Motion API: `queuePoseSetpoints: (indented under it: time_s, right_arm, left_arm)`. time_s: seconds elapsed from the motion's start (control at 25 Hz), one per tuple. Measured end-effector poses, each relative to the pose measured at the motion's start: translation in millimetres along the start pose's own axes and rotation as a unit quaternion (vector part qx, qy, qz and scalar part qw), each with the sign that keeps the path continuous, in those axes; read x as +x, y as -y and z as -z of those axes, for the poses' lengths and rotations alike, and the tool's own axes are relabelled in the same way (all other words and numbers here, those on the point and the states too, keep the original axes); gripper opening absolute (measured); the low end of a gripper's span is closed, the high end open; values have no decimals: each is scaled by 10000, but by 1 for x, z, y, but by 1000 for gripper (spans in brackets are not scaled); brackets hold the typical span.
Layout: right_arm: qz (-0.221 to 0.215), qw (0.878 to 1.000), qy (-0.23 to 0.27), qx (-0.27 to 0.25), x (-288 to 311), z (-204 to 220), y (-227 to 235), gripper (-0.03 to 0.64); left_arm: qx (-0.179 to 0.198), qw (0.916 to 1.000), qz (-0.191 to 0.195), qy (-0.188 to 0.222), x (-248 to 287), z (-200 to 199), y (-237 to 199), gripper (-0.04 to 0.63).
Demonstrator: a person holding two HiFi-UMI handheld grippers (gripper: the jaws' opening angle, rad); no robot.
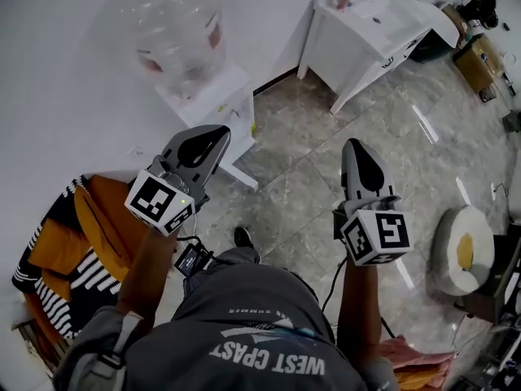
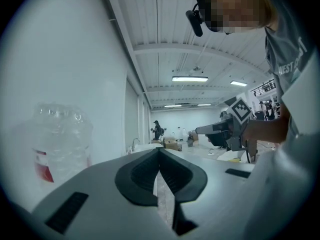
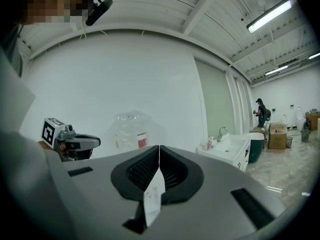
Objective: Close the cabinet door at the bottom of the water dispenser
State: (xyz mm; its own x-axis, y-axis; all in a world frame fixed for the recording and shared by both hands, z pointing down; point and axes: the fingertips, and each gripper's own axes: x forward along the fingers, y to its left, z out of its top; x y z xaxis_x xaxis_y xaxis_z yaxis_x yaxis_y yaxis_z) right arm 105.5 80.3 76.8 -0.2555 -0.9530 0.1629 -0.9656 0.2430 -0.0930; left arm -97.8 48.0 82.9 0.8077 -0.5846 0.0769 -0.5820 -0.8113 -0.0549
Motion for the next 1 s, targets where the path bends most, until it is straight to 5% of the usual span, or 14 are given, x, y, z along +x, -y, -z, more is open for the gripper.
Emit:
queuePoseSetpoints:
  time_s: [0.52, 1.0]
  right_arm:
    - [-143, 9998, -160, -16, 73, 17, -8, 28]
    - [-720, 9947, -702, 196, 154, 90, 30, 28]
  left_arm:
    - [-311, 9991, -117, -253, 7, 43, -52, 15]
    - [-862, 9875, -852, -1007, 40, 143, -78, 15]
